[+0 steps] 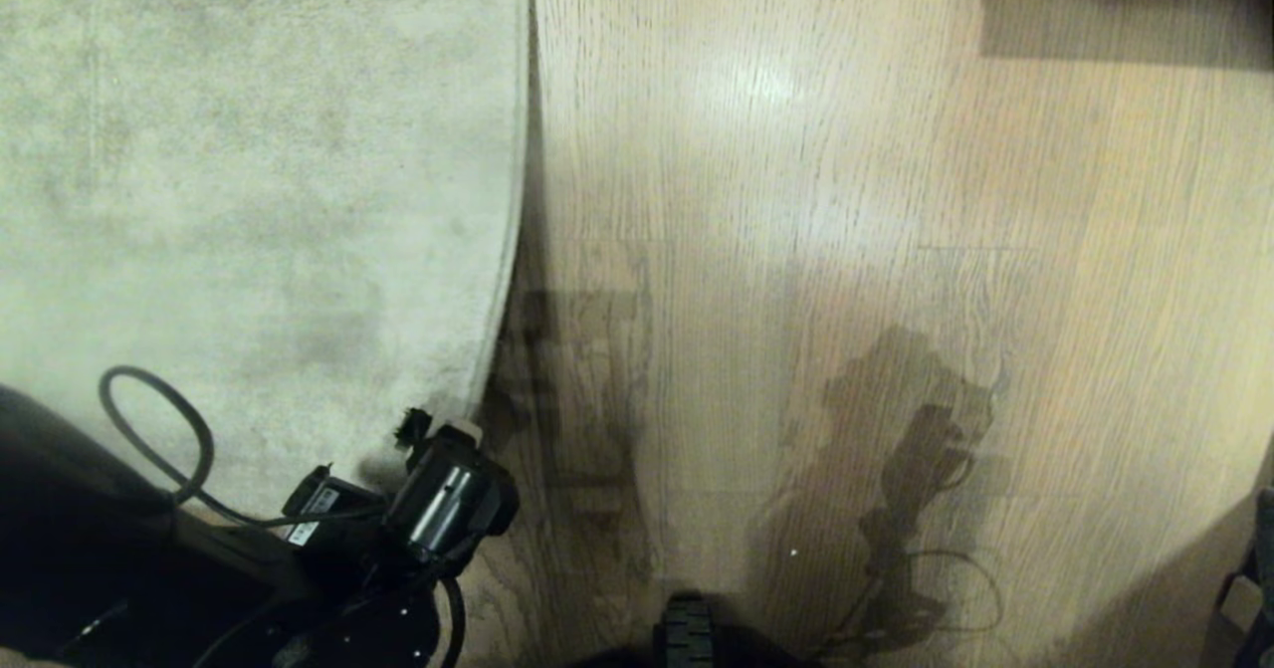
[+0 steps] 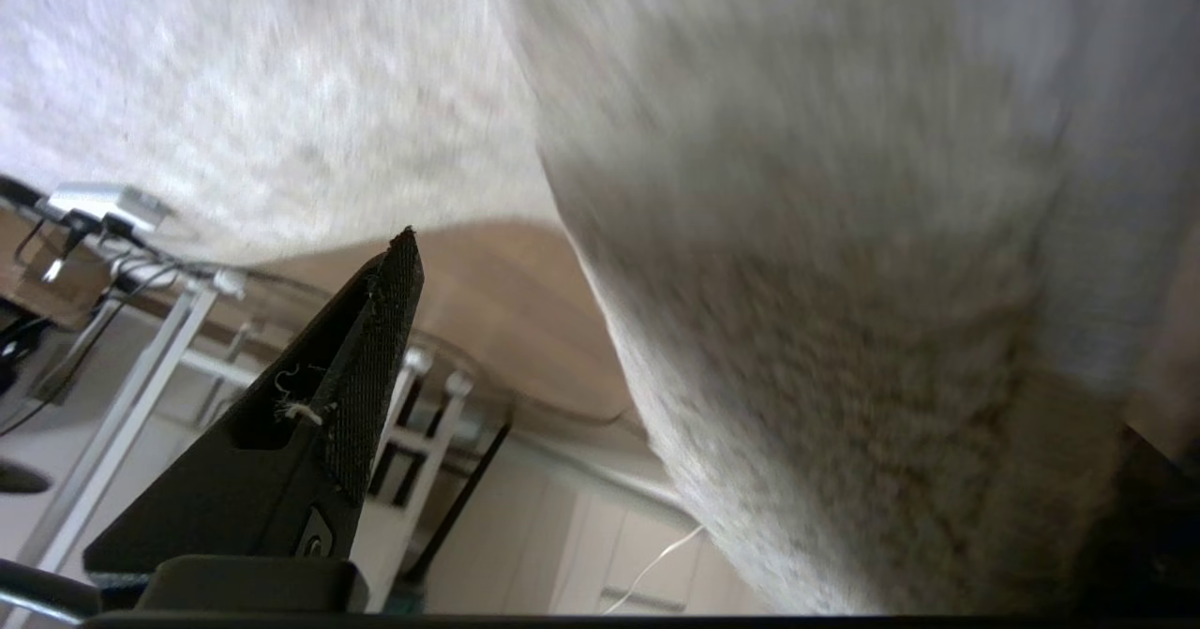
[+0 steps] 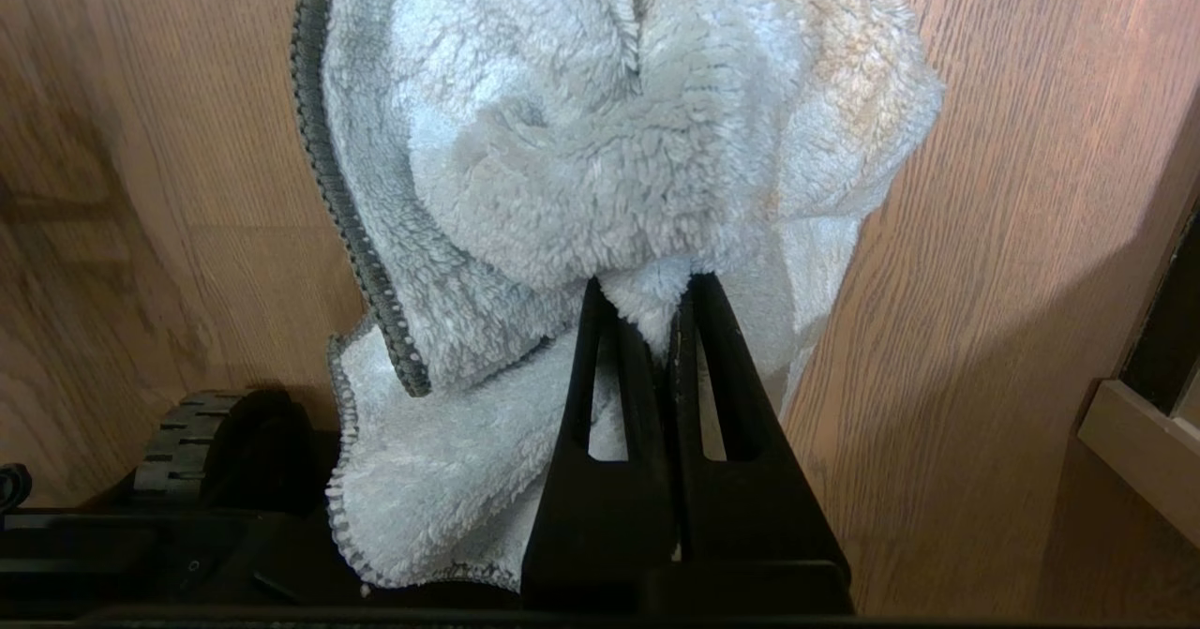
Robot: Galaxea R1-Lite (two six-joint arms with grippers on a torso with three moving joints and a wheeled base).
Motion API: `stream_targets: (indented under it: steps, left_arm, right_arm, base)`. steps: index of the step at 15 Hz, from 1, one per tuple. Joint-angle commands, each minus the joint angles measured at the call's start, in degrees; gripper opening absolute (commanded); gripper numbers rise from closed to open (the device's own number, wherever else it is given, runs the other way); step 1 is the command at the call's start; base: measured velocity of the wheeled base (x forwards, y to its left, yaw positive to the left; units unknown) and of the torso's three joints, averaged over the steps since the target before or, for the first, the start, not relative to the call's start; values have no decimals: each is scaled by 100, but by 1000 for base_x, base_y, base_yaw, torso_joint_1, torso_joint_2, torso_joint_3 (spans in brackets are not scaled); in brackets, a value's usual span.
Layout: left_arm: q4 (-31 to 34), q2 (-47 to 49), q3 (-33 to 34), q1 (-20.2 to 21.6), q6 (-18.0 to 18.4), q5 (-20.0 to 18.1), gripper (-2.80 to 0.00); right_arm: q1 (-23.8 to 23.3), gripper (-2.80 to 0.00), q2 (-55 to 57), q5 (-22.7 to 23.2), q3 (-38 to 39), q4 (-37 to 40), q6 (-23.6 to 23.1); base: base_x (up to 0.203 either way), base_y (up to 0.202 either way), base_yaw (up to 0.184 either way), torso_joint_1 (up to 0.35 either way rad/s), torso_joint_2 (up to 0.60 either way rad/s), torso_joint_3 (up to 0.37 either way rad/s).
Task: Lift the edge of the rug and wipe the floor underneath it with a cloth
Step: Lift up the carpet
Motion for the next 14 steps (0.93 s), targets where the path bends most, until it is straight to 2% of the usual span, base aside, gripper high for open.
stream_targets:
  steps: [1, 10, 11, 12, 14]
  left_arm:
    - [-54, -92, 227, 51, -1, 30, 0]
    - [-1057, -117, 487, 105, -11, 126, 0]
    - [-1176, -90, 544, 104, -9, 109, -43]
    - [-1239, -25, 564, 104, -17, 86, -280]
    - [-1429, 71, 587, 107, -20, 53, -280]
  right_arm:
    - [1, -280, 0, 6, 0, 0, 0]
    - [1, -280, 0, 10, 0, 0, 0]
    - [1, -280, 1, 2, 0, -1, 0]
    - [1, -280, 5, 3, 0, 0, 0]
    - [1, -280, 3, 11, 0, 0, 0]
  base:
    - [0, 0, 0, 0, 0, 0]
    - [0, 0, 0, 0, 0, 0]
    - [0, 0, 0, 0, 0, 0]
    - [0, 0, 0, 0, 0, 0]
    - [0, 0, 0, 0, 0, 0]
